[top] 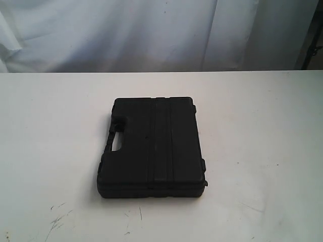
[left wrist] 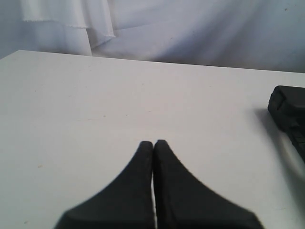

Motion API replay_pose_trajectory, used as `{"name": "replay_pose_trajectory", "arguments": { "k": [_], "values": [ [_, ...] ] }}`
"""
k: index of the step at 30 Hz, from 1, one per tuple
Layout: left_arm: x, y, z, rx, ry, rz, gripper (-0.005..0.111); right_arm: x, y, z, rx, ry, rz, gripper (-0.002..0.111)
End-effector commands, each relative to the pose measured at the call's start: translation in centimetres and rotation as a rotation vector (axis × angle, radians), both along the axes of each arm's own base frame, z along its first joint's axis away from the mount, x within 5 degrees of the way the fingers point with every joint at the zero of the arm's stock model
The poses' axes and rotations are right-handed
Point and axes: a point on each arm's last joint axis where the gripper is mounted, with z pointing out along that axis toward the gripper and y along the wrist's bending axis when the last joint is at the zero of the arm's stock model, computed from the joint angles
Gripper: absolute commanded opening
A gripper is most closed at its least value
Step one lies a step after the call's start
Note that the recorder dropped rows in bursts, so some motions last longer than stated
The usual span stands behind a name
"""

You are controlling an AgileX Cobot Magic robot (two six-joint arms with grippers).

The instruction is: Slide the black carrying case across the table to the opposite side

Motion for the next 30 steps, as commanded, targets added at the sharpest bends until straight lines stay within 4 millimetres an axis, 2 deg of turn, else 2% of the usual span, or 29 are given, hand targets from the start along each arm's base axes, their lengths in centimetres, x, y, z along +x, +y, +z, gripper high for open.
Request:
{"name": "replay_pose_trajectory", "arguments": {
  "k": [1, 12, 30],
  "values": [
    [0.0, 0.0, -0.1, -0.002, -0.005, -0.006, 0.0, -0.4, 0.1, -2.4, -0.001, -0.027, 0.014, 0.0],
    [0.0, 0.0, -0.1, -0.002, -0.005, -0.006, 0.0, -0.2, 0.3, -6.6, -0.014, 0.055, 0.031, 0.0],
    [0.0, 0.0, -0.1, -0.002, -0.005, -0.006, 0.0, -0.4, 0.4, -7.4, -0.101, 0.134, 0.063, 0.0]
  ]
}}
